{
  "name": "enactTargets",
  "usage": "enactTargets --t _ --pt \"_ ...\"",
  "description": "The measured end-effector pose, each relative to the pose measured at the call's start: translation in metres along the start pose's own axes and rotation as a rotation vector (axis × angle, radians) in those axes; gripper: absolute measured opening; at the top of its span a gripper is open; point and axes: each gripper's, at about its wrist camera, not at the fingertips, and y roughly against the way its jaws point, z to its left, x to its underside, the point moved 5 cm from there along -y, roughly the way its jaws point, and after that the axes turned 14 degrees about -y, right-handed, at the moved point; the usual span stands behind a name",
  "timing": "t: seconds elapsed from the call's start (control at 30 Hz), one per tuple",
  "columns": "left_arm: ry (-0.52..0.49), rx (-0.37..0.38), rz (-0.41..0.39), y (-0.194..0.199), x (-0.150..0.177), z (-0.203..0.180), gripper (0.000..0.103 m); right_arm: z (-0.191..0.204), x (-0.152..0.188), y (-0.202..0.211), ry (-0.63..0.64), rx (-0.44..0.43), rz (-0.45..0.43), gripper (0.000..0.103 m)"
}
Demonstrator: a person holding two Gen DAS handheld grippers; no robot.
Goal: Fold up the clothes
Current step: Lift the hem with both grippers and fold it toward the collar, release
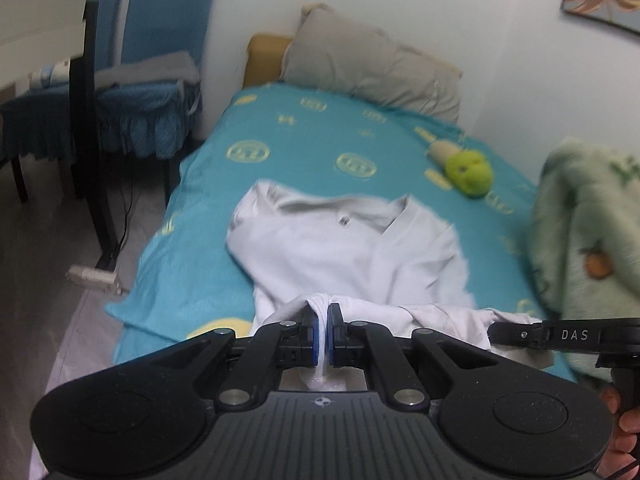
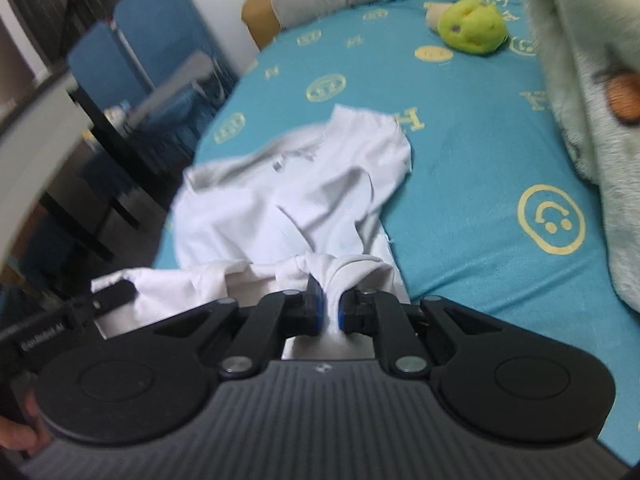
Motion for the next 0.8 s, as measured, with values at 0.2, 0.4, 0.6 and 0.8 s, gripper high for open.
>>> enactTargets --t 0.2,0.4,0.6,0.8 --pt "0.015 -0.015 0.09 -0.038 0.018 0.009 0.005 -0.003 0.007 -0.026 0.024 0.052 0.034 0.012" --pt "-0.041 -0.04 0.084 -0.043 0.021 0.004 0.007 -0.009 0.006 -0.031 -0.017 0.051 0.054 0.013" --pt "-0.071 -0.044 0.022 -0.021 0.013 -0.005 0.051 -0.004 0.003 -0.016 -0.049 0.052 0.018 0.015" --pt "-0.128 -0.094 -0.104 0.027 -0.004 -0.022 0.09 0.016 0.002 0.027 0.028 0.04 -0.122 0.091"
